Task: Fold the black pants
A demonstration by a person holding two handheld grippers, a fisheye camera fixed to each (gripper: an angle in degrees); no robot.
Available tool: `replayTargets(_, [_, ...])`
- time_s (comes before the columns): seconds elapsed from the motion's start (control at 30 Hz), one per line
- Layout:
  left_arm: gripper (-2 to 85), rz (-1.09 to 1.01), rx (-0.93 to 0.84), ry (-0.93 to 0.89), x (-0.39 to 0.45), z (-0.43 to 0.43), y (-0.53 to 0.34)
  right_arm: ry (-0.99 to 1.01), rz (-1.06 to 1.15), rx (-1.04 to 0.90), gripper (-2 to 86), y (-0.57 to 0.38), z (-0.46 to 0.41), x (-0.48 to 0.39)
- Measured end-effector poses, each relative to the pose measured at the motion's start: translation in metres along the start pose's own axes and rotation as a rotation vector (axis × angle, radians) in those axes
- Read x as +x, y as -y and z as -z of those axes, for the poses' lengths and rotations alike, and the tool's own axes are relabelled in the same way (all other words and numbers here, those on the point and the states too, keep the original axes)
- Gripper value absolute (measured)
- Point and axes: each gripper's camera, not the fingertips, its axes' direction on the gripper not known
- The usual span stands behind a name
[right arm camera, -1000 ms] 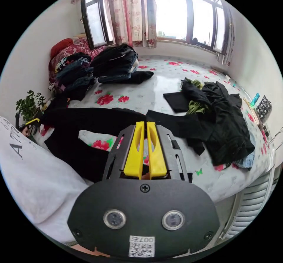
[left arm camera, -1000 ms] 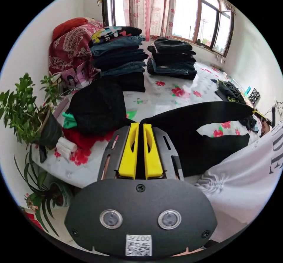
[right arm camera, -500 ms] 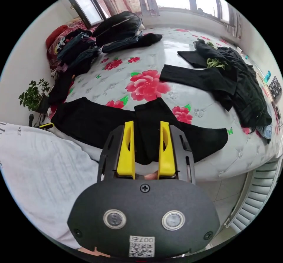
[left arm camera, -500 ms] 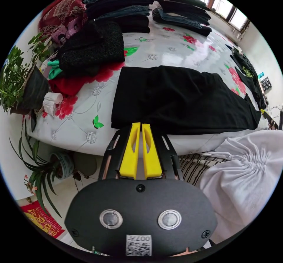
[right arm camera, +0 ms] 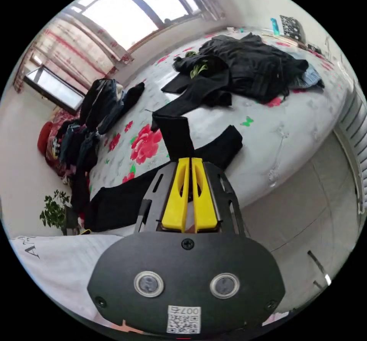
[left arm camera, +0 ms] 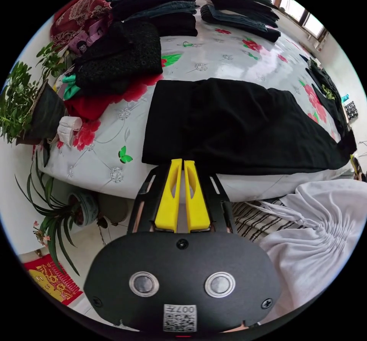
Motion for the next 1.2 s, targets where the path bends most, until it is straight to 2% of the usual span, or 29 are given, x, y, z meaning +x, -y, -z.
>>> replayTargets(0.1, [-0.9, 0.048, 0.019, -0.035, -0.015, 0.005, -0.006, 0.049, -0.235, 0.012, 3.9, -0.027, 0.010, 0.081])
replayTargets(0.3, [-0.6, 0.189, 0.076, -0.187, -0.060, 0.023, -0.026, 0.264, -0.483, 0.137, 8.1, -0.071, -0.003, 0.147])
replayTargets(0.63, [-0.4, 0.367, 0.106, -0.340, -0.126, 0.035, -0.064, 0.158, -0.542, 0.198, 7.0, -0.070, -0.010, 0.138])
replayTargets(0.73, [-0.3, 0.387, 0.122, -0.362, -0.139, 0.038, -0.066, 0.260, -0.480, 0.140, 6.8, -0.063, -0.021, 0.127])
replayTargets(0.83, [-0.1, 0.403, 0.136, -0.389, -0.152, 0.040, -0.068, 0.214, -0.497, 0.180, 5.8, -0.075, -0.029, 0.112])
replayTargets(0.93, [0.4, 0.429, 0.135, -0.415, -0.166, 0.039, -0.069, 0.279, -0.525, 0.154, 4.9, -0.072, -0.041, 0.105])
replayTargets(1.03, [1.9, 0.454, 0.144, -0.438, -0.180, 0.040, -0.070, 0.254, -0.376, 0.186, 4.6, -0.051, -0.033, 0.053])
replayTargets(1.2, [4.8, 0.490, 0.160, -0.455, -0.203, 0.041, -0.073, 0.156, 0.307, 0.072, 5.6, -0.050, -0.032, -0.142])
